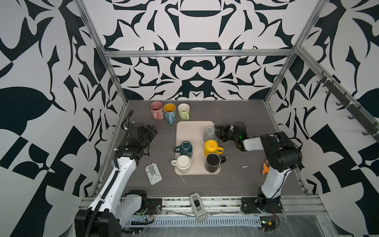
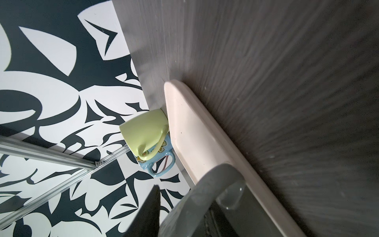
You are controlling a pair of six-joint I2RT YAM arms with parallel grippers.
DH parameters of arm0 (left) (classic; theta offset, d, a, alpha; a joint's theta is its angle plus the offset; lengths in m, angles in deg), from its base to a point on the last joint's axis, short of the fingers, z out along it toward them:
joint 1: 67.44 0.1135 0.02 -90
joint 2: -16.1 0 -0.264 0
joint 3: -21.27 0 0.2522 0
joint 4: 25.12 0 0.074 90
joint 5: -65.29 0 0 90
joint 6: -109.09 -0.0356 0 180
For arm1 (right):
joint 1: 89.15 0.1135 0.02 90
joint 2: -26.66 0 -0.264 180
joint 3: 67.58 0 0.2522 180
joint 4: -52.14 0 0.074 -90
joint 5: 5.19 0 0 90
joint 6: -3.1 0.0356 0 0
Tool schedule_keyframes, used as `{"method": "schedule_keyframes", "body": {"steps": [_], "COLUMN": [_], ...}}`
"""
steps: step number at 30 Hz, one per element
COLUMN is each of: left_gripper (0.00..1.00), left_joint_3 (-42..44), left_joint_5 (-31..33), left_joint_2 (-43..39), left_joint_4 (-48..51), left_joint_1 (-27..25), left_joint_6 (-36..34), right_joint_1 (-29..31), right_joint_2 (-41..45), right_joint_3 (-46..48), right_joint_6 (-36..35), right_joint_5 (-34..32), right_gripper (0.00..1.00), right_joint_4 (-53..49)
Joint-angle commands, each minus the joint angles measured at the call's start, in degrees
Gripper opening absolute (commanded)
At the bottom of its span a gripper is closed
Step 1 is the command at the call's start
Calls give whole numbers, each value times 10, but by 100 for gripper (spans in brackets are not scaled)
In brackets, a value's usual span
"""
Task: Turn the mug right side up
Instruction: 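Lower the right gripper and close it on the white mug's grey handle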
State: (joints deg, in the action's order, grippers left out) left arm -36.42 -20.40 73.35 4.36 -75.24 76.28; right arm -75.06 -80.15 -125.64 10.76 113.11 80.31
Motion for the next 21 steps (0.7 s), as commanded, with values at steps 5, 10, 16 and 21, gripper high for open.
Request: {"method": "schedule_keyframes", "body": {"steps": [5, 10, 16, 21], "left_gripper": [69, 69, 69, 69], "left_joint_3": [-18, -18, -20, -22], "left_joint_5": [10, 9, 10, 12], "left_joint_2": [2, 4, 5, 3], "left_joint_4": [16, 17, 18, 19], "left_joint_1": [-1, -1, -1, -1], "left_joint_6": [-2, -4, -7, -10], "right_joint_1": [3, 6, 13, 19], "right_joint_2": [-12, -28, -53, -58], "right_joint_3": [-28, -33, -40, -51], "right_joint_6": [12, 23, 44, 49], "right_joint_5": [0, 1, 2, 2], "right_gripper": [36, 25, 15, 5], "right_joint_4": [50, 70, 109, 119]}}
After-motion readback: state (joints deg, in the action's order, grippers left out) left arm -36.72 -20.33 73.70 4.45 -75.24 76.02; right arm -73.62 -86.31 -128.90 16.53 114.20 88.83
